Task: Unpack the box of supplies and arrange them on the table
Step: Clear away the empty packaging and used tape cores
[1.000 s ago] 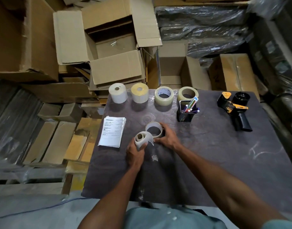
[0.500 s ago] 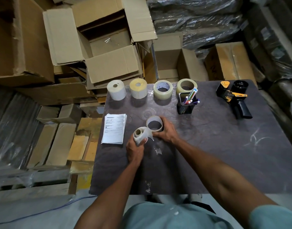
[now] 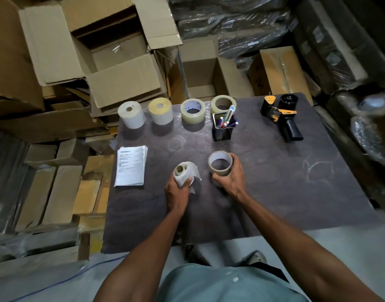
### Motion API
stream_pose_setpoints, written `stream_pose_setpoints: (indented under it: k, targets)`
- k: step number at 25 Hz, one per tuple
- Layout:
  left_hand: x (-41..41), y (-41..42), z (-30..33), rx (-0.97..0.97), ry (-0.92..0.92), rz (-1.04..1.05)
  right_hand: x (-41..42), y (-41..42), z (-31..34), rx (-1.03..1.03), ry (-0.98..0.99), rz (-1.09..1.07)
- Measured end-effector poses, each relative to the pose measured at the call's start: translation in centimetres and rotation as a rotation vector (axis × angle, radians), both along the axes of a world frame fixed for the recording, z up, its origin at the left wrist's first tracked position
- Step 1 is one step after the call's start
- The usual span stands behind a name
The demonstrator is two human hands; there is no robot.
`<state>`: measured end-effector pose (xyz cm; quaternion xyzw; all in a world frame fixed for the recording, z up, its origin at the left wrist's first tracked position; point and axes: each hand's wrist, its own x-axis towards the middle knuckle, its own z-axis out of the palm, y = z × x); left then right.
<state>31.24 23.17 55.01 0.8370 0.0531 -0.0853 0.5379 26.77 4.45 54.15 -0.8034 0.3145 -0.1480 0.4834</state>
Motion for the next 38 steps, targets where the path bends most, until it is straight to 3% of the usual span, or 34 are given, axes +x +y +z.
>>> stream_pose_setpoints:
  k: [24,38]
  targets:
    - [-21.8,-35.8,1.7,-0.026,-0.067,-0.362,-29.0,-33.6,2.7,-0.012,-0.061,-0.32]
    - [-20.9,-54.2,1.6,-0.038,-0.024,-0.518,-31.0,-47.6,0.6,0.06,-0.034,-0.428]
